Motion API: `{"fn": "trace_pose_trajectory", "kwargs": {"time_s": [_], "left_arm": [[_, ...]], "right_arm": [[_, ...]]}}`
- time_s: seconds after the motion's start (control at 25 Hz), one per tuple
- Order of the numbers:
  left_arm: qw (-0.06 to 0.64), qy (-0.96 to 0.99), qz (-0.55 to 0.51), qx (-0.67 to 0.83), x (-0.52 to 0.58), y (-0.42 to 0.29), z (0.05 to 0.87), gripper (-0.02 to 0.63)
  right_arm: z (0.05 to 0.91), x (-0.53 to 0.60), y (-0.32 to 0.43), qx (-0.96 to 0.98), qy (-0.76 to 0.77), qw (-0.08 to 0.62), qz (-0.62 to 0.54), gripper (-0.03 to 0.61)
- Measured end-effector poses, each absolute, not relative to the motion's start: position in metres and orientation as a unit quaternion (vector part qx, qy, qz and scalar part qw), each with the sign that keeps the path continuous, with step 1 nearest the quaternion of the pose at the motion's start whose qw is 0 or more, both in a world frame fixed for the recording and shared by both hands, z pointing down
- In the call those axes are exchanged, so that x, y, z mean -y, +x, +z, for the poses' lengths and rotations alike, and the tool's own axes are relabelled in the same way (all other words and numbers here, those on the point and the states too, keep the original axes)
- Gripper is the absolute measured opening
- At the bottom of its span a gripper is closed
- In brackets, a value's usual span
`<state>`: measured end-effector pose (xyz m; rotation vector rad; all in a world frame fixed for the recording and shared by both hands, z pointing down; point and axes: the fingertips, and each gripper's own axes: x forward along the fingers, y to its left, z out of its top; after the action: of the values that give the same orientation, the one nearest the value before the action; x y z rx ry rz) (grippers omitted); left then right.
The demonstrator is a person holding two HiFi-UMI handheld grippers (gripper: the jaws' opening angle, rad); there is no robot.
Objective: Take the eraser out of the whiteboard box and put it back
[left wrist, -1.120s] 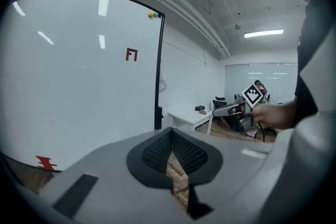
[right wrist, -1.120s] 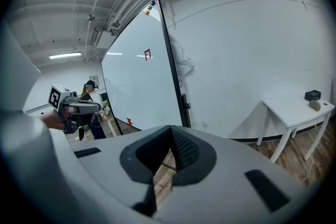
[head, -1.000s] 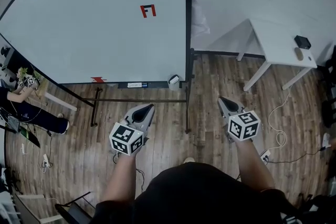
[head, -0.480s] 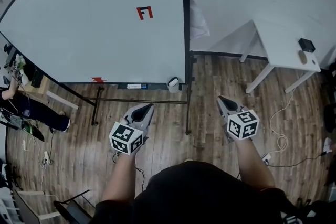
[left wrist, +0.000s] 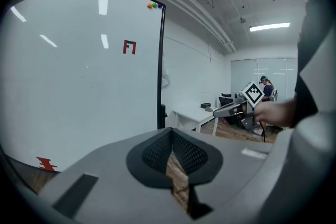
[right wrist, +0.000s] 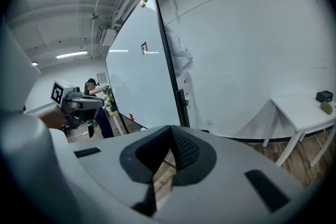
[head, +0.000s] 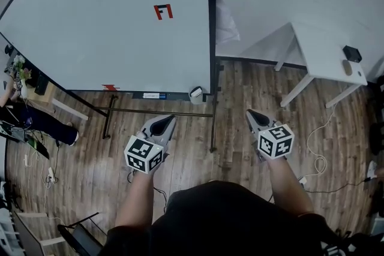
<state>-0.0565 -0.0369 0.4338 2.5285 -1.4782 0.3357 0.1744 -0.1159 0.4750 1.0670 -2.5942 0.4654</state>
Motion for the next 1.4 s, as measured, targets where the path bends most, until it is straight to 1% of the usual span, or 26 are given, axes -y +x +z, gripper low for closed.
{"fn": "trace_pose_trajectory", "kwargs": {"time_s": [0.88, 1.4], "left_arm": [[0.089, 0.862, 0.104, 0.489, 0.039, -0.050, 0.426, 0.011], [0.096, 0.871, 0.098, 0.471, 0.072, -0.074, 0.442, 0.011]], "right_arm": [[0.473, 0.103, 0.186, 0.896, 0.387, 0.143, 0.166, -0.009], [0.481, 0.130, 0.168, 0.887, 0.401, 0.155, 0.170, -0.009]]}}
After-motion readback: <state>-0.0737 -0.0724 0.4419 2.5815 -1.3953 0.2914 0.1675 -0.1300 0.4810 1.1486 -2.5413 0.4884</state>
